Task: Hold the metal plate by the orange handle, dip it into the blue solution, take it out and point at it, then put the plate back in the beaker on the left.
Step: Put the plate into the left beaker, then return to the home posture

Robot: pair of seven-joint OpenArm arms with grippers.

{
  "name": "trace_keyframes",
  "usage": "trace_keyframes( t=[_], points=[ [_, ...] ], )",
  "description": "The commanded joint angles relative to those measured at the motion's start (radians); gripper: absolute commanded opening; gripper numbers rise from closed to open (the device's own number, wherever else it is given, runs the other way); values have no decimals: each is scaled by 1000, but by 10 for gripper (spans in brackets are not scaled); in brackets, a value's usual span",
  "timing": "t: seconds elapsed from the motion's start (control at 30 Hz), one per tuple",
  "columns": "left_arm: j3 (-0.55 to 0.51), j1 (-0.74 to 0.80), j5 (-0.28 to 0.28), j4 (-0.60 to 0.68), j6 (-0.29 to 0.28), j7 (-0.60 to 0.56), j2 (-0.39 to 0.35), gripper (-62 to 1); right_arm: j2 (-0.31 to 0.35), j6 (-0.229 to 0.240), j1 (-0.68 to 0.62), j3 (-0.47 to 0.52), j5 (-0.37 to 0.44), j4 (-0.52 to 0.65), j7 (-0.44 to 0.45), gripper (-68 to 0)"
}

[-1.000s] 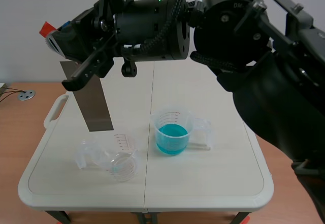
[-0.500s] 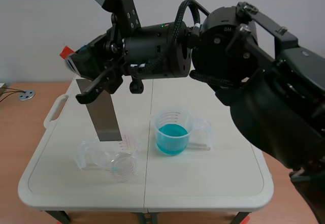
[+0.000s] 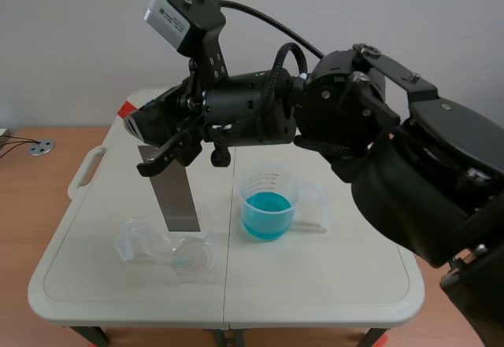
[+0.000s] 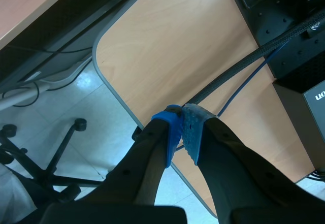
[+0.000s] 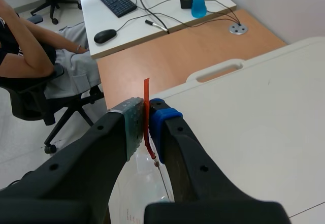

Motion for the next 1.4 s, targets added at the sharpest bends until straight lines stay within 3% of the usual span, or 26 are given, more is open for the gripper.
trace_keyframes(
  t=[0.0,0.4,0.9,1.23,1.37],
  points=[
    [-5,8,-3,11,-3,-6,3,-593,-19,0,14,0,11,-3,21,-662],
    [-5,8,-3,11,-3,-6,3,-593,-34,0,14,-69,11,-127,59,-662],
    [-5,8,-3,11,-3,-6,3,-593,-33,0,14,-89,11,-135,51,-662],
    [-5,8,-3,11,-3,-6,3,-592,-33,0,15,-80,11,-135,52,-531],
    [-5,8,-2,11,-3,-6,3,-592,-28,-1,15,-55,8,-135,52,-449]
  ],
)
